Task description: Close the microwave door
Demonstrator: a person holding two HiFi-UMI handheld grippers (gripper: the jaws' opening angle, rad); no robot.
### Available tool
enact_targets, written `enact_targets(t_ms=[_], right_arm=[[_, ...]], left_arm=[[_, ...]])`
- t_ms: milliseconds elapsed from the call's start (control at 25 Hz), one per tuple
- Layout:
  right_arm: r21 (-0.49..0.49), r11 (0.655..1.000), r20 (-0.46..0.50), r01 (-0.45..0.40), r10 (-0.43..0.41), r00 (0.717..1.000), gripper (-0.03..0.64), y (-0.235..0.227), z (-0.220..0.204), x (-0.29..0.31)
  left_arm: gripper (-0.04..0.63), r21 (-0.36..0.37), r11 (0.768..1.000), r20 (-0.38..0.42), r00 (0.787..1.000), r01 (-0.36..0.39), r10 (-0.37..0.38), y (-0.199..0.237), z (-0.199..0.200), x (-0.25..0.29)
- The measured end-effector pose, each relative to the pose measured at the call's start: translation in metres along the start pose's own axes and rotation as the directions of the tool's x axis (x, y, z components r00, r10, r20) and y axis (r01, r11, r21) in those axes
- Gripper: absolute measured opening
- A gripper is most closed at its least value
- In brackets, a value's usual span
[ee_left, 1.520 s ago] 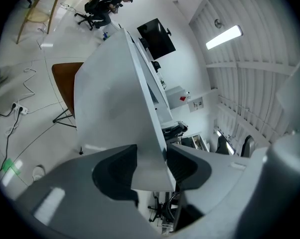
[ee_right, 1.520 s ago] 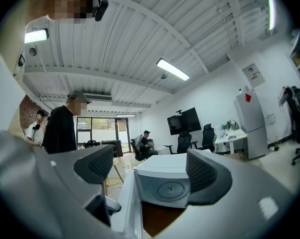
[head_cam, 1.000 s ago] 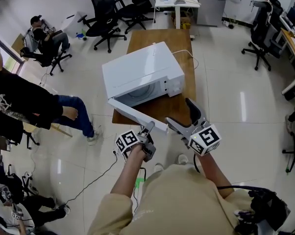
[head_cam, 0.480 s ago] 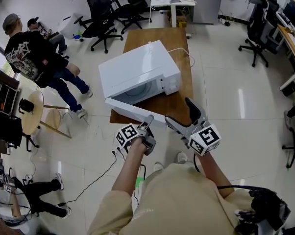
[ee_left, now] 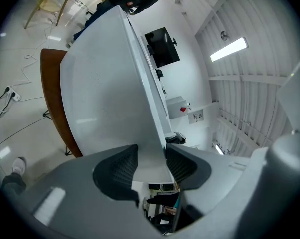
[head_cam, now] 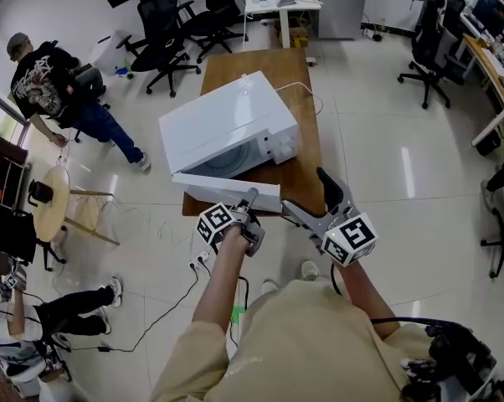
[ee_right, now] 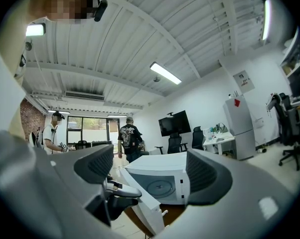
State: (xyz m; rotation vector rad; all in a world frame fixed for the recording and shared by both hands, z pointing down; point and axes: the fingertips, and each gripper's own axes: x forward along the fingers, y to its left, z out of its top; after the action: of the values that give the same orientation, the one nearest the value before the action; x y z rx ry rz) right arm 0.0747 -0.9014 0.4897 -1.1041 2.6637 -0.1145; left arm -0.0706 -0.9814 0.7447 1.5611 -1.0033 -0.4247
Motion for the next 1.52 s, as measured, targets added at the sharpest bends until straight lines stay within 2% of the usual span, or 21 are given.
enact_targets(t_ms=[400, 840, 1520], right_arm=[[-0.003, 1.000, -0.009, 0.030, -0.030, 1.000, 0.445, -0.010, 0.002, -0.006], [0.006, 0.999, -0.021, 0.045, -0.045, 0.999, 0.443, -0.015, 0.004, -0.006], [-0.014, 0.995, -0.018, 0.101, -0.101, 0.995, 0.445, -0.028, 0.012, -0.018]], left_arm=[[0.187, -0.032, 0.999, 0.012, 1.000, -0.021, 0.021, -0.006, 0.012, 0.024], [0.184, -0.110, 0.991, 0.065, 0.995, -0.072, 0.080, -0.011, 0.033, 0.045], [0.184, -0.184, 0.979, 0.116, 0.988, -0.083, 0.106, -0.010, 0.060, 0.072]])
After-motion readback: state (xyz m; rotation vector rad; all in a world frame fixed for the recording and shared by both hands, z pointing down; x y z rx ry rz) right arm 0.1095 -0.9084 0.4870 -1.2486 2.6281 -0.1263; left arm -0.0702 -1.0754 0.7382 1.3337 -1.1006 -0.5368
